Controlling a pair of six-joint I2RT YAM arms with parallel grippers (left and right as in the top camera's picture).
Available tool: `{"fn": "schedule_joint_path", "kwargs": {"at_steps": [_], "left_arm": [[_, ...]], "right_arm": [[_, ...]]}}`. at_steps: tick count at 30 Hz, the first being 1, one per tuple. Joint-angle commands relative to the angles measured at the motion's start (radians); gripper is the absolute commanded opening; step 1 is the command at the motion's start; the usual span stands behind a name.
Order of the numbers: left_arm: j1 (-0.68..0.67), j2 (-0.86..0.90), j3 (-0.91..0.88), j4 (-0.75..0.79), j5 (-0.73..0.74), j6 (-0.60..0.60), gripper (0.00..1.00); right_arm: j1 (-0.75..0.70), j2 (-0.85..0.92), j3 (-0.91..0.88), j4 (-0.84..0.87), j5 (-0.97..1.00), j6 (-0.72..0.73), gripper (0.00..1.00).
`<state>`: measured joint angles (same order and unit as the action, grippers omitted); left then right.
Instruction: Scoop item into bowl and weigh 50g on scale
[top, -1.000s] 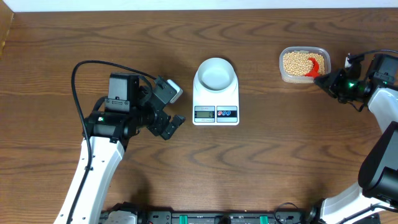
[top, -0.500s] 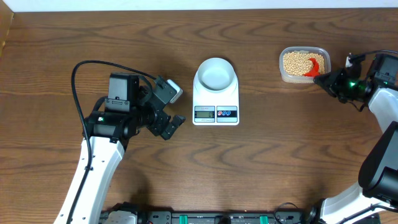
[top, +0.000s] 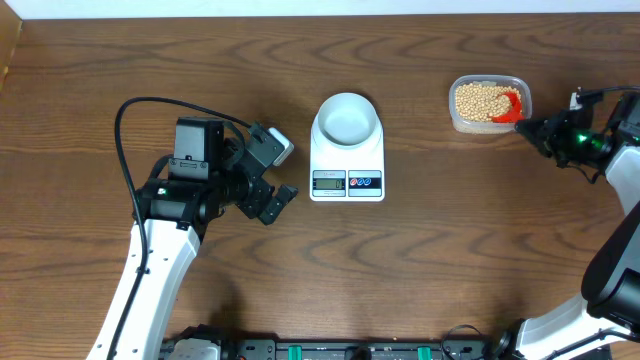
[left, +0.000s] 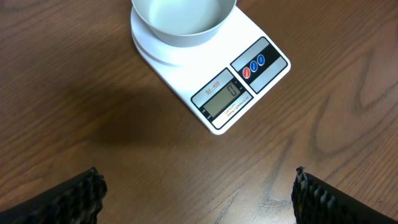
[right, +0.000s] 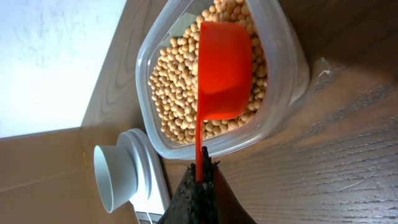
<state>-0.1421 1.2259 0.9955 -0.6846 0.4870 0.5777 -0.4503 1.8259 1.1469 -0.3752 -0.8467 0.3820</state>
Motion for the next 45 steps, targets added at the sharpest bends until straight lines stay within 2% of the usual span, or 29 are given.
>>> {"fn": "schedule_joint_path", "kwargs": {"at_steps": [1, 45], "left_arm": [[0.002, -0.005, 0.022, -0.004, -0.009, 0.013, 0.98], [0.002, -0.005, 0.022, -0.004, -0.009, 0.013, 0.98]], "right_arm": [[-0.014, 0.007, 0.01, 0.005, -0.055, 0.006, 0.01], [-0.034, 0.007, 0.01, 0.051, -0.192, 0.007, 0.01]]}}
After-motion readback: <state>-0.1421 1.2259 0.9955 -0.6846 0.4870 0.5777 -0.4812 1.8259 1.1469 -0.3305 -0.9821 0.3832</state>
